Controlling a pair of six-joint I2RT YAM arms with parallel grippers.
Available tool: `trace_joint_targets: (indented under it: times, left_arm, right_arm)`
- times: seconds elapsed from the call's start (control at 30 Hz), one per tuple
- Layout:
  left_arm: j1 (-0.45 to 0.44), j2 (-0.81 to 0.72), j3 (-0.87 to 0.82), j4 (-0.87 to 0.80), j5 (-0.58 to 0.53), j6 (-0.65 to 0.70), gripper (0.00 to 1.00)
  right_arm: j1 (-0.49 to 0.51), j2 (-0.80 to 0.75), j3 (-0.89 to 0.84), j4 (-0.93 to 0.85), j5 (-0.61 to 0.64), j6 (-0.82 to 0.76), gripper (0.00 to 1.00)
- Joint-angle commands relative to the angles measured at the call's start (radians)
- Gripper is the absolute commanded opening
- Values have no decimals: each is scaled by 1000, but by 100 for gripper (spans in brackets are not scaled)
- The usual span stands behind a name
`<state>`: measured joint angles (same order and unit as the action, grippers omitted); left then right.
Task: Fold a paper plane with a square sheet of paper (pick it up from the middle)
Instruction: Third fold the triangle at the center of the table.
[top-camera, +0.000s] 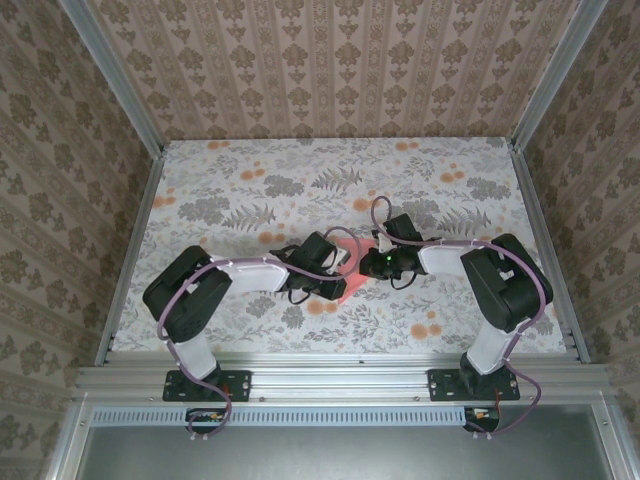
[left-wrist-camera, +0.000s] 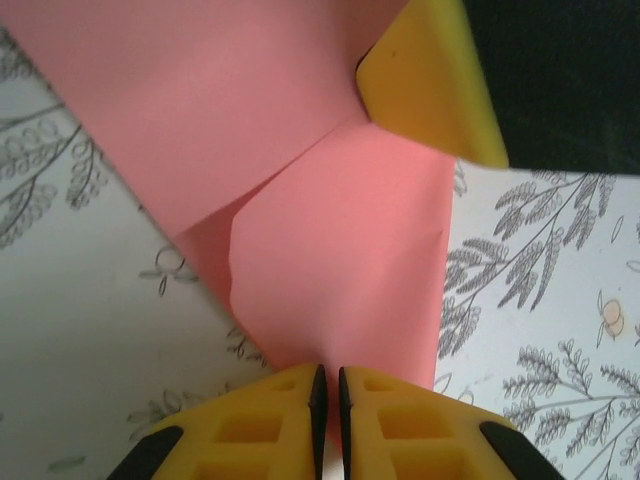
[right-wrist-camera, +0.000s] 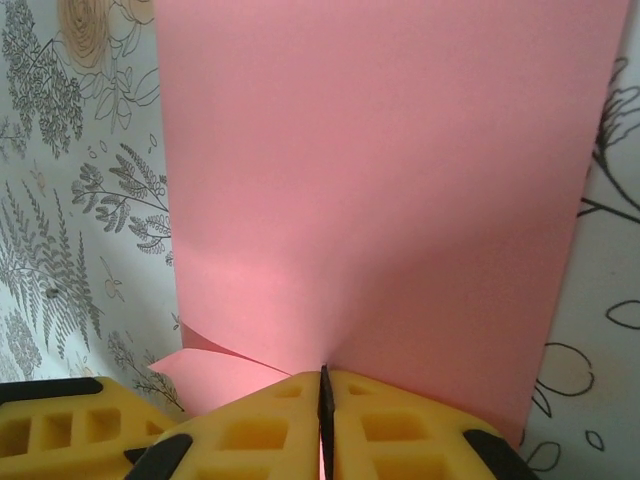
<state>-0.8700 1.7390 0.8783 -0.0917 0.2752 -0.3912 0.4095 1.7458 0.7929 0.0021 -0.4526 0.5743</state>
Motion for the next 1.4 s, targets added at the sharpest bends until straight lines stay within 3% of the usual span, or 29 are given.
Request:
trace_joint_targets:
  times: [0.0,0.53,0.83,1.37]
  left_arm:
    - [4,-51,24,-189,-31,-12,17]
    - [-44,-152,156,-240,-90,-64,24]
    - [-81,-35,153,-104,47,-66,21]
    - [-37,89,79,105,161,-104,17]
  right_arm:
    - [0,52,-34,-104,75,-41,10]
    - [6,60,-43,-110,46,-73,4]
    - [6,73,-34,-106,-5,-83,3]
    - [3,89,-23,-122,-15,-96,2]
